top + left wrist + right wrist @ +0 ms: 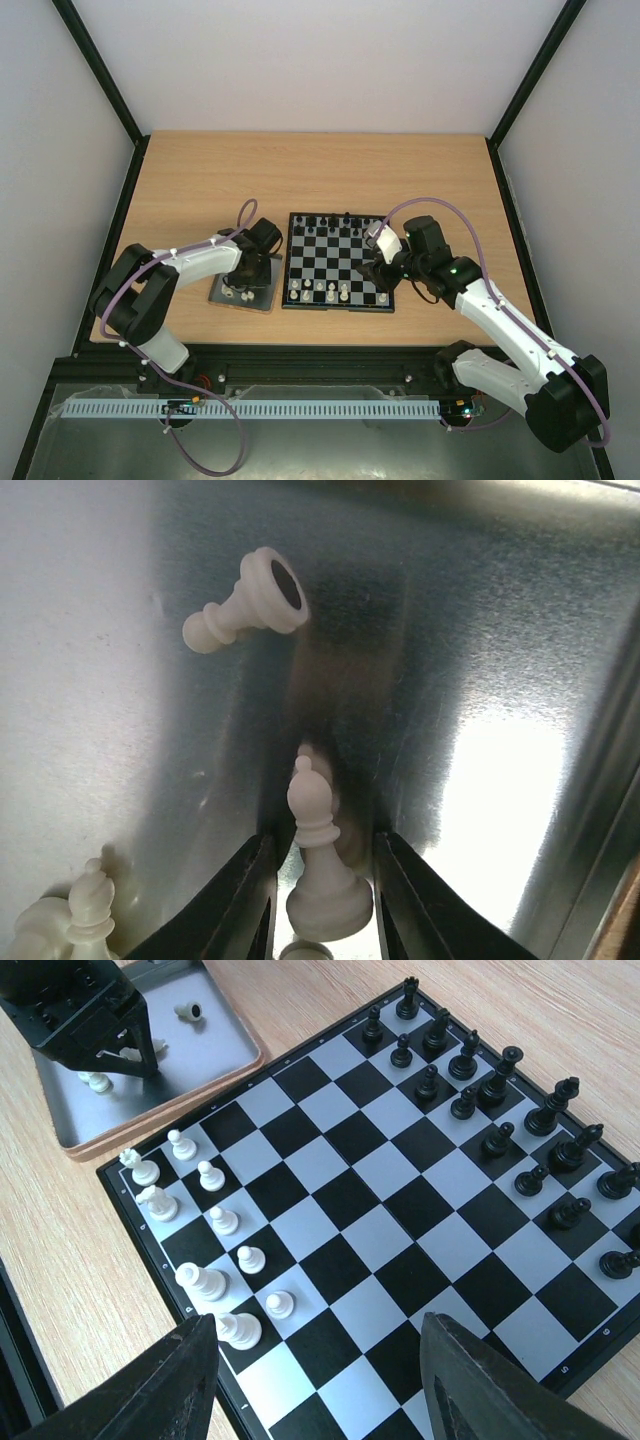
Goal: Set up the chess pieces on the board
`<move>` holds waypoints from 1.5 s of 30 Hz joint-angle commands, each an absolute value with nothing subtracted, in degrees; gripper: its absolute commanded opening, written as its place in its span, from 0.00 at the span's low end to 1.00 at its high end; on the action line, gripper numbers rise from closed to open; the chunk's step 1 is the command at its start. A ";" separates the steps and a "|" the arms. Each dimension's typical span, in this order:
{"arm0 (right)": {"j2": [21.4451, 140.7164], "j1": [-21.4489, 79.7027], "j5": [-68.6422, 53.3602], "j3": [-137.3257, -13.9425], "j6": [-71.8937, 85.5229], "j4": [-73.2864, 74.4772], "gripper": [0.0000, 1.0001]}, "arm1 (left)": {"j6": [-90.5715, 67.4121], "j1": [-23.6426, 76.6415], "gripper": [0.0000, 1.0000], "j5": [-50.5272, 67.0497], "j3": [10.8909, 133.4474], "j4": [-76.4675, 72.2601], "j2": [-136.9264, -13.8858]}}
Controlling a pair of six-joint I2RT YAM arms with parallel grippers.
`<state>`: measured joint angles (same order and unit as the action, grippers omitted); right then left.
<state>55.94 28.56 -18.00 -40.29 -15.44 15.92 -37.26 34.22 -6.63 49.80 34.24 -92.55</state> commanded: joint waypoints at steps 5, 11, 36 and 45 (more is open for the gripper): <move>56.04 28.44 -19.42 -39.40 -16.22 17.50 0.57 | -35.23 34.29 0.24 -7.74 50.71 39.31 -92.81; 56.20 28.39 -19.14 -39.87 -15.28 17.20 0.56 | -31.85 34.30 0.14 -7.16 51.36 38.48 -92.25; 84.97 28.13 -50.28 -75.43 -1.45 37.11 0.57 | -9.27 43.22 0.09 11.55 42.46 13.01 -54.95; 92.53 30.11 -59.94 -80.05 -0.07 39.41 0.54 | -8.11 44.16 0.09 17.10 41.48 11.60 -53.41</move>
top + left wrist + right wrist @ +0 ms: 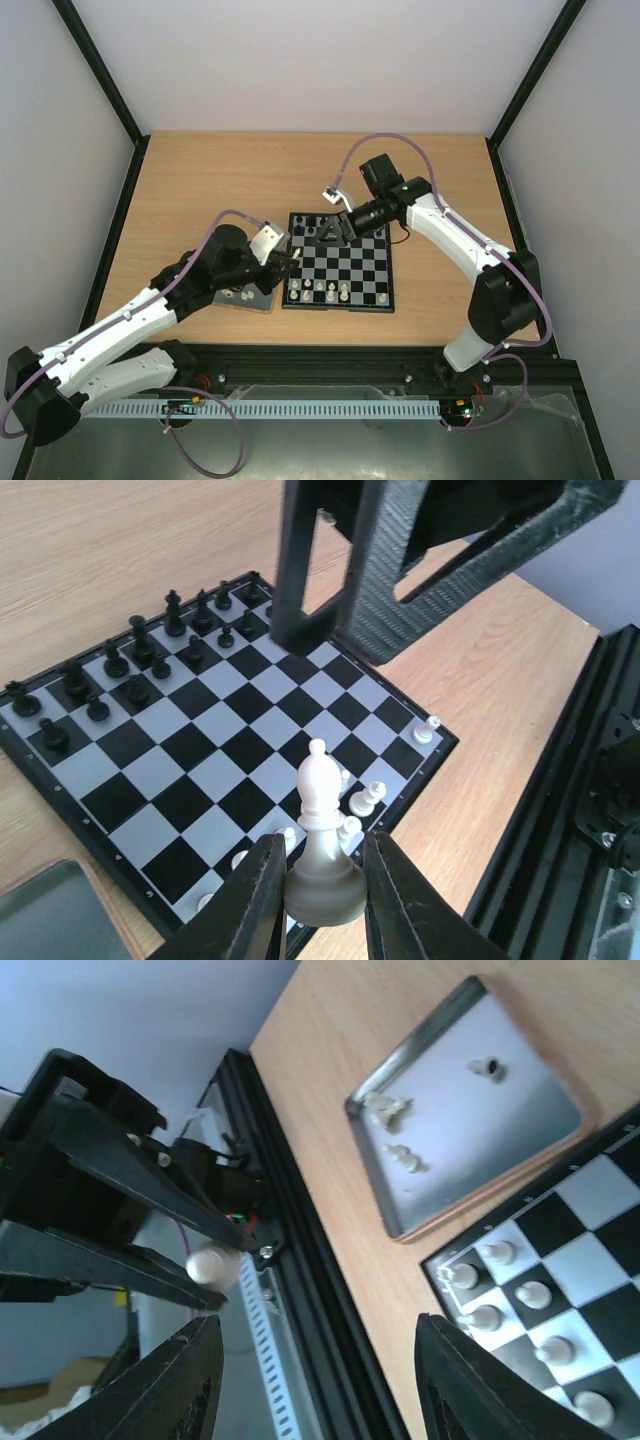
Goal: Set up the chess pieces on the board
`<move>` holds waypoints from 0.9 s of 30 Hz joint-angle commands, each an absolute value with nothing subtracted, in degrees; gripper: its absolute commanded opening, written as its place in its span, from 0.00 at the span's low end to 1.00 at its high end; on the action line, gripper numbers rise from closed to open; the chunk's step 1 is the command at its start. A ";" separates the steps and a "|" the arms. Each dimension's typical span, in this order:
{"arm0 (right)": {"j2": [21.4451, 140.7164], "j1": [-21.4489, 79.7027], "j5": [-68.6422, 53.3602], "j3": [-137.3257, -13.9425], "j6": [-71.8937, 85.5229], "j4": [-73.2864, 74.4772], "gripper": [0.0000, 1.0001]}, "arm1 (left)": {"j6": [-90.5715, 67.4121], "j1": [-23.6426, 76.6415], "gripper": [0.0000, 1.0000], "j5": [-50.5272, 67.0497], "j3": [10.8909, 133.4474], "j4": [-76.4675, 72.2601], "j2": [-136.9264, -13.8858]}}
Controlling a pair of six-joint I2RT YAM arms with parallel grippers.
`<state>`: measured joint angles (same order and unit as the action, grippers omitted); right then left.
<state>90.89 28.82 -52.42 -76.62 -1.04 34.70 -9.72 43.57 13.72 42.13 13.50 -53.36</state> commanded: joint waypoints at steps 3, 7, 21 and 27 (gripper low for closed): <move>93.81 31.99 -60.69 -80.94 -0.09 39.33 0.51 | -8.15 44.37 0.09 17.48 41.48 11.54 -53.60; 95.63 34.85 -60.15 -81.96 -1.44 40.34 0.47 | -8.09 44.38 0.09 17.22 41.52 11.62 -54.07; 96.56 36.56 -60.50 -82.47 -3.66 41.18 0.11 | -8.17 44.38 0.11 16.86 41.40 11.78 -54.58; 94.14 36.47 -56.15 -81.65 -4.81 40.00 0.07 | -8.56 44.38 0.48 13.58 41.81 12.59 -54.46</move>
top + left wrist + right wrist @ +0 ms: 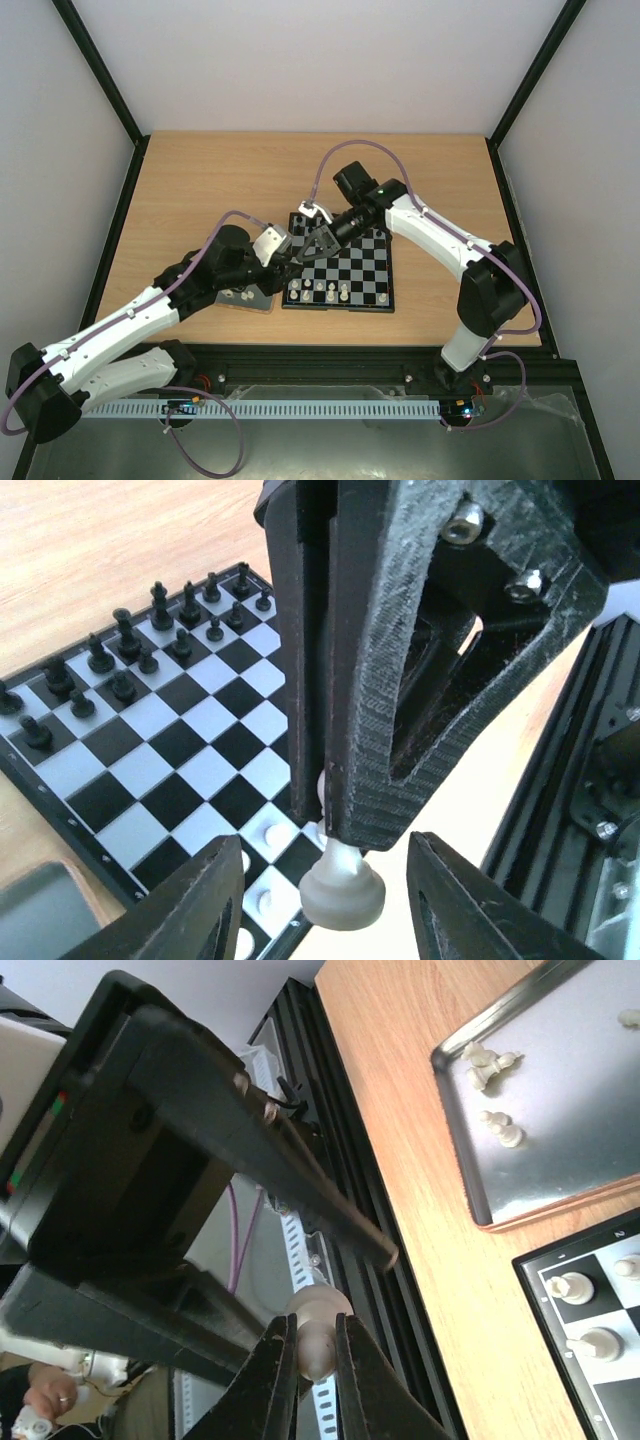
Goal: Set up the chess pieces on the board
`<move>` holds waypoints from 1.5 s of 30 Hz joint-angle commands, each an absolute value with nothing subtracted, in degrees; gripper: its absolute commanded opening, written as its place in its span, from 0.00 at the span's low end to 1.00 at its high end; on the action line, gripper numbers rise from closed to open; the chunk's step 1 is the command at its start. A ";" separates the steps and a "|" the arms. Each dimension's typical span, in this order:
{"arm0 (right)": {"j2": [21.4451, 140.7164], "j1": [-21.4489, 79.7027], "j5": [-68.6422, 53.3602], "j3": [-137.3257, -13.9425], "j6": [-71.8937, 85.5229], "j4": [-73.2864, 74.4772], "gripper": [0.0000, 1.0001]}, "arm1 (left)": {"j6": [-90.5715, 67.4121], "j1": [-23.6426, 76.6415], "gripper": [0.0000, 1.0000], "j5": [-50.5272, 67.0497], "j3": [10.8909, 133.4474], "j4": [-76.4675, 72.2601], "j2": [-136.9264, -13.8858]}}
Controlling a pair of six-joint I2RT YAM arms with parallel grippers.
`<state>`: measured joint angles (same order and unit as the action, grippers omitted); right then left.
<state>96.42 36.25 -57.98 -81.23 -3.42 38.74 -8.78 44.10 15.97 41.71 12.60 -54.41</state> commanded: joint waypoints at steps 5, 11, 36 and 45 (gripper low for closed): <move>87.63 36.19 -45.68 -77.14 -5.64 36.70 0.05 | -11.13 43.70 0.99 6.69 42.00 12.95 -53.96; 76.95 34.44 -33.22 -65.90 -8.08 32.27 0.05 | -12.60 42.98 0.99 -2.86 46.24 15.93 -55.69; 63.41 33.78 -11.77 -40.20 -21.64 24.32 0.09 | -16.07 36.57 0.99 -22.76 44.22 14.77 -59.76; 64.47 35.97 -11.70 -36.57 -22.83 20.88 0.10 | -16.15 36.13 0.99 -22.70 44.09 14.77 -59.85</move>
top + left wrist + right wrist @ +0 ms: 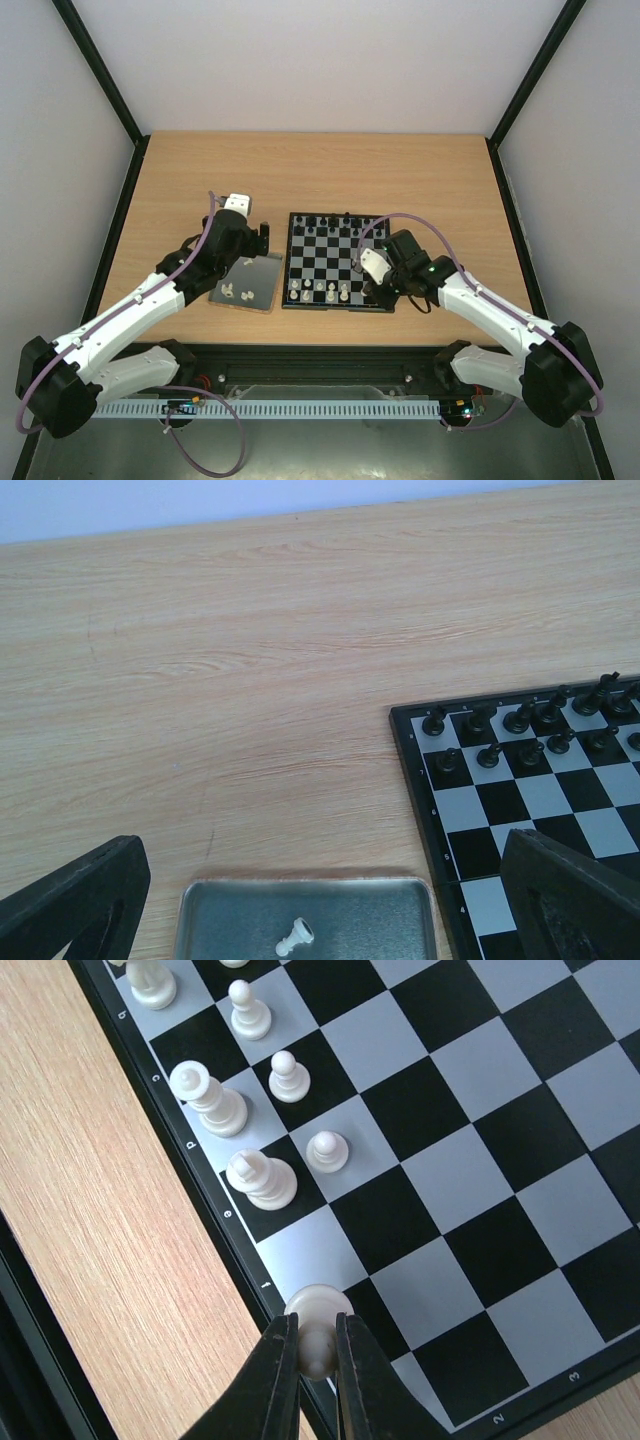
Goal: Set up the chess pieces on the board
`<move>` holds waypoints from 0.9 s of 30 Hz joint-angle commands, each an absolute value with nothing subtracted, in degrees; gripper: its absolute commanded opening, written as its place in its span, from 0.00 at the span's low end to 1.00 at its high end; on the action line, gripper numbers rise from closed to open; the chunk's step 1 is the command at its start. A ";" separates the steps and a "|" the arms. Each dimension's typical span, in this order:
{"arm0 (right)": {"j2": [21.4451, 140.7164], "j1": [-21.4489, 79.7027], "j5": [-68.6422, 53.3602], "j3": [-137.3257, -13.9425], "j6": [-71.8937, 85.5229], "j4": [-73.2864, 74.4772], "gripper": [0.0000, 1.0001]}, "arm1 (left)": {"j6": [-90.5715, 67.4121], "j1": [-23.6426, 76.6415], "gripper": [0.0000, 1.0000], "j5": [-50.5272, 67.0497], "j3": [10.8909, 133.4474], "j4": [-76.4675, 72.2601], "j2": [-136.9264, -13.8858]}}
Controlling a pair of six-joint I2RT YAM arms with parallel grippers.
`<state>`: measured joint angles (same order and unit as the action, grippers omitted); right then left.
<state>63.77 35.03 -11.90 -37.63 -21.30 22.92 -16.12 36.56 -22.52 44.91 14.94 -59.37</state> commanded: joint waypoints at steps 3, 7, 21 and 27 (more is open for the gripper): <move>65.84 36.40 -11.75 -36.60 -22.83 20.43 0.10 | -16.14 36.13 0.99 -22.58 44.03 14.85 -59.88; 67.64 37.03 -12.23 -36.68 -23.01 19.94 0.10 | -16.17 36.04 0.99 -22.76 44.09 15.11 -59.94; 72.51 38.04 -13.10 -37.34 -23.90 19.28 0.10 | -16.17 35.60 0.99 -22.32 44.13 15.47 -60.25; 73.62 38.23 -12.77 -37.44 -23.91 18.36 0.10 | -16.17 35.27 0.99 -21.67 44.29 15.72 -60.51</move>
<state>72.75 37.69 -12.36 -37.28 -23.14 18.72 -16.12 35.70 -22.00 44.88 15.00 -59.99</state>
